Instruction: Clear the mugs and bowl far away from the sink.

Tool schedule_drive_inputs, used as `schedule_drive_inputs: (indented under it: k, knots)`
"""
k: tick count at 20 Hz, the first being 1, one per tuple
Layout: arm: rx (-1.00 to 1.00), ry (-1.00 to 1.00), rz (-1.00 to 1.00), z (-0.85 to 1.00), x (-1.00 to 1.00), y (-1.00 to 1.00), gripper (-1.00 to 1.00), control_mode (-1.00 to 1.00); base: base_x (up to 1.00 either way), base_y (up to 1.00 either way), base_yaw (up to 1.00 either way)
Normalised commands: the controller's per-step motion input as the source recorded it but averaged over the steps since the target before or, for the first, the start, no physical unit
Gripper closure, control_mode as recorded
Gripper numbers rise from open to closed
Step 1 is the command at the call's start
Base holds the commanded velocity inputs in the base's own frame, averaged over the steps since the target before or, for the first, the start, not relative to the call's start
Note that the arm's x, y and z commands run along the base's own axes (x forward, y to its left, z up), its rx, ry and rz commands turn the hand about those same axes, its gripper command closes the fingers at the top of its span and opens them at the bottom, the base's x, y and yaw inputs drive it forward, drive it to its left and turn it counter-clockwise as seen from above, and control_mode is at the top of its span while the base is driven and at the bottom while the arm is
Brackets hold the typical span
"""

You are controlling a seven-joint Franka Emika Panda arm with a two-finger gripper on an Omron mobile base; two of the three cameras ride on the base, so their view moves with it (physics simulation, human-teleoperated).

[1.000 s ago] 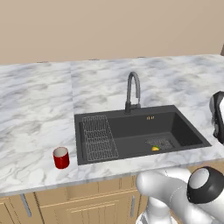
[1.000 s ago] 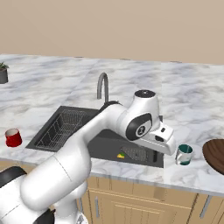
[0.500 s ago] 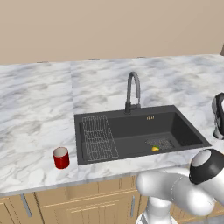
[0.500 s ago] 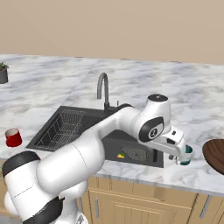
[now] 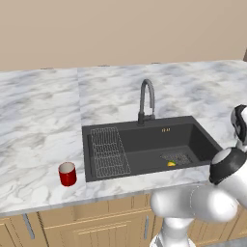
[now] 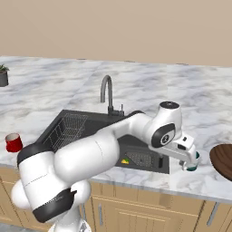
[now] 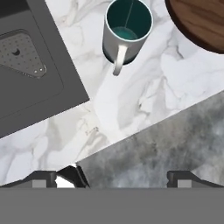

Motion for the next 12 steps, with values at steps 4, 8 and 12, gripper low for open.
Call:
schedule_drive_inputs:
  k: [4,8,12]
  knots:
    - [0.00,0.01,0.00,-0.20,0.33,-0.08,-1.00,-1.00,0.00,0.00,0.00]
    - [0.00,0.01,0.00,-0.22,0.27,-0.20,-1.00,-1.00,0.00,0.00,0.00]
    - [0.00,0.02,0.00,-0.23,0.24,-0.25,-1.00,-1.00,0.00,0.00,0.00]
